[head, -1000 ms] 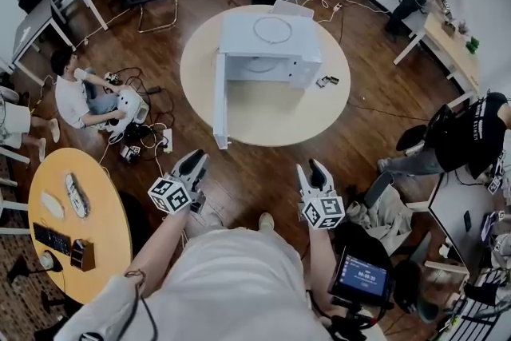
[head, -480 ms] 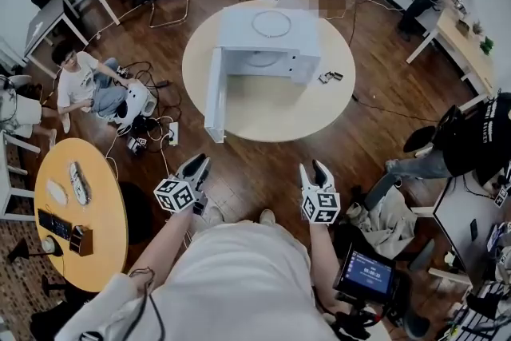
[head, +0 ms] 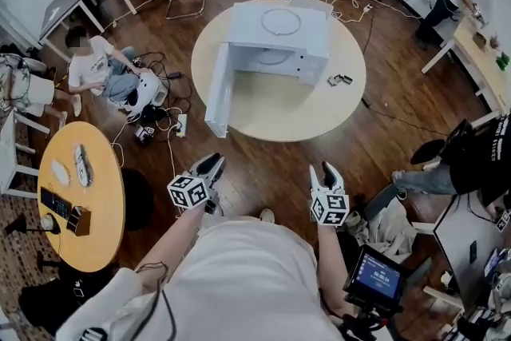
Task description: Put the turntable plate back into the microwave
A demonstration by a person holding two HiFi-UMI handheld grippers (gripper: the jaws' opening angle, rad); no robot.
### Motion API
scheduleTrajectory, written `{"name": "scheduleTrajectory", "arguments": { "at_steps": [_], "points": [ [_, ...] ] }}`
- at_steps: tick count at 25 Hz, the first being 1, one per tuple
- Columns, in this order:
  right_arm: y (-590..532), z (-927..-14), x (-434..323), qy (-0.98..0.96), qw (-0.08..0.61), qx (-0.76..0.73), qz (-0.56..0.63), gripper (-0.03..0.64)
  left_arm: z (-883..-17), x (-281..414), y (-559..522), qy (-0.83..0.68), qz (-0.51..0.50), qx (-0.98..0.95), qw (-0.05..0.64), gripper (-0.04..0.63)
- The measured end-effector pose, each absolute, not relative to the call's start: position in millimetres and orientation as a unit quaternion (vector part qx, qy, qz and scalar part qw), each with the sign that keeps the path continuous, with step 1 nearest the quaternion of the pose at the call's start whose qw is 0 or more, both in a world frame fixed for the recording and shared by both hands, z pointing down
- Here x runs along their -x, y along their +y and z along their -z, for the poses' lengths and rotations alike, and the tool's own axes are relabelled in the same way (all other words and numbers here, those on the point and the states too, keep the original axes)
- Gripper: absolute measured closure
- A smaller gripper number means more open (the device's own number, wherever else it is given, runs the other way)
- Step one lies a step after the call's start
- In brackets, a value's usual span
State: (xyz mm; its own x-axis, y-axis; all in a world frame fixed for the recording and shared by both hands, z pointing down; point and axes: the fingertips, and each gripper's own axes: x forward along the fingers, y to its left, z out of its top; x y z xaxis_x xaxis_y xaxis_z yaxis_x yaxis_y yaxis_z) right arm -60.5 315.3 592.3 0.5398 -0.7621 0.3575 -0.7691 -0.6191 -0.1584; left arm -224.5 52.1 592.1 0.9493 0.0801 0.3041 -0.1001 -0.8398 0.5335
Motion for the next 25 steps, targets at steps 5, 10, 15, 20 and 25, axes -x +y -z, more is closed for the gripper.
{"name": "scheduleTrajectory", "arguments": {
  "at_steps": [5,10,15,20,25],
  "points": [
    [329,-593,50,-0.438,0.004,-0.876,-0.199,0.466,-593,222,65,-0.013,-0.160,-0.946,0.280,0.509],
    [322,-595,51,-0.459,0.044,-0.867,-0.190,0.469,-592,230,60,-0.031,-0.159,-0.947,0.277,0.509],
    [325,-599,46,-0.466,0.034,-0.866,-0.177,0.474,-599,236,67,-0.034,-0.154,-0.946,0.282,0.509],
    [282,-575,39,-0.504,0.039,-0.850,-0.148,0.474,-582,235,48,-0.055,-0.136,-0.951,0.271,0.509],
    [293,-564,50,-0.503,0.049,-0.849,-0.153,0.474,-590,231,65,-0.040,-0.149,-0.947,0.281,0.509]
  ]
}}
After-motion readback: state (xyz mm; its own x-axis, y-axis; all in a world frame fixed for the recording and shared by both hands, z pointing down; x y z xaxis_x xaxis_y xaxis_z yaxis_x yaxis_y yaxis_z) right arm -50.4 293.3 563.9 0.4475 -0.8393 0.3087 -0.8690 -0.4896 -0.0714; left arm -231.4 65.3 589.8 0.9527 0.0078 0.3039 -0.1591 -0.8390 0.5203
